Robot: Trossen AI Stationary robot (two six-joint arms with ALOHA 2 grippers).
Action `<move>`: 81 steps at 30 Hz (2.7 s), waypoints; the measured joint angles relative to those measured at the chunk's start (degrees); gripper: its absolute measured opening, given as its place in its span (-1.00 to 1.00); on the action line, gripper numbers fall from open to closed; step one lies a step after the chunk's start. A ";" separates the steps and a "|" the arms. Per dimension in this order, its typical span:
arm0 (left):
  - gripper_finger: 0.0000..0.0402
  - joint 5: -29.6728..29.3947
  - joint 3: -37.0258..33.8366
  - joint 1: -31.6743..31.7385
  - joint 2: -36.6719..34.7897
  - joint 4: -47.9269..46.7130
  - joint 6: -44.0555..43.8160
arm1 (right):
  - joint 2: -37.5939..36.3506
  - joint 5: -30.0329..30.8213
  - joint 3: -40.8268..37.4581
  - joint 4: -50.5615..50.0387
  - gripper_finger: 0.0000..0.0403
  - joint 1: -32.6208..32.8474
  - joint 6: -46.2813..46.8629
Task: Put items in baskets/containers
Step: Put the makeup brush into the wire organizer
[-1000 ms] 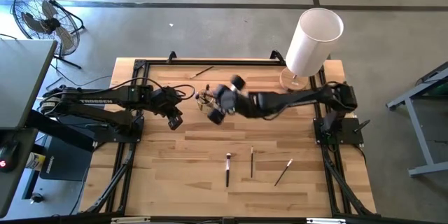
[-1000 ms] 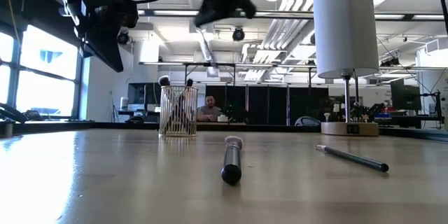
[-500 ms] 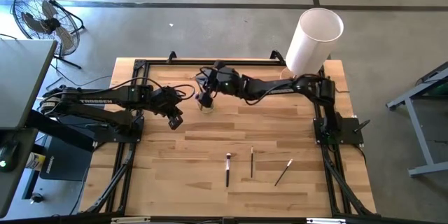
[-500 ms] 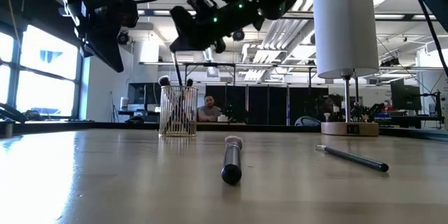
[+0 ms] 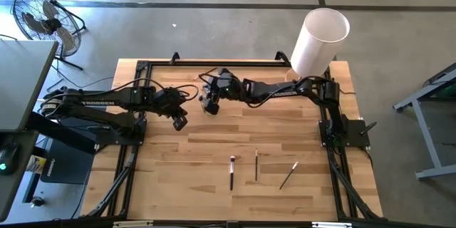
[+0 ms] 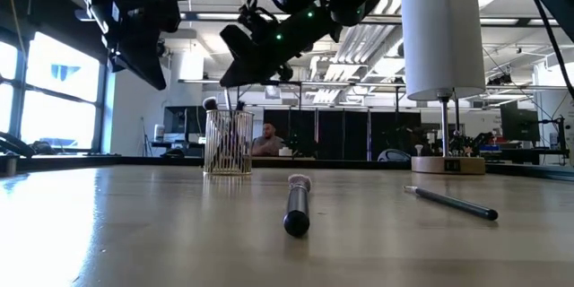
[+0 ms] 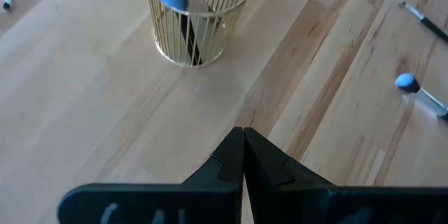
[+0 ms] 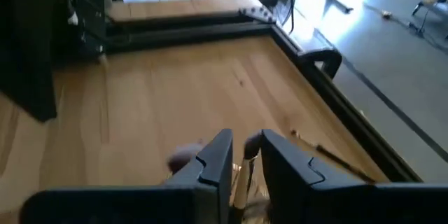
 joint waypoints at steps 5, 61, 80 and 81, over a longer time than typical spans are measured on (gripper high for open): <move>-0.93 -0.05 0.00 0.00 0.15 0.30 -0.46 | -4.97 -0.04 0.00 -9.19 -0.47 0.13 0.12; -0.98 5.74 3.19 -21.03 9.73 14.77 6.62 | -15.45 -11.92 -18.57 -78.29 -0.56 46.04 127.87; -0.97 5.52 3.19 -21.00 9.73 12.03 10.09 | -18.47 -14.00 -33.82 -61.09 -0.53 44.28 130.35; -0.97 5.50 3.19 -21.00 9.73 12.01 10.12 | -18.47 -14.12 -34.49 -59.99 -0.53 44.28 130.36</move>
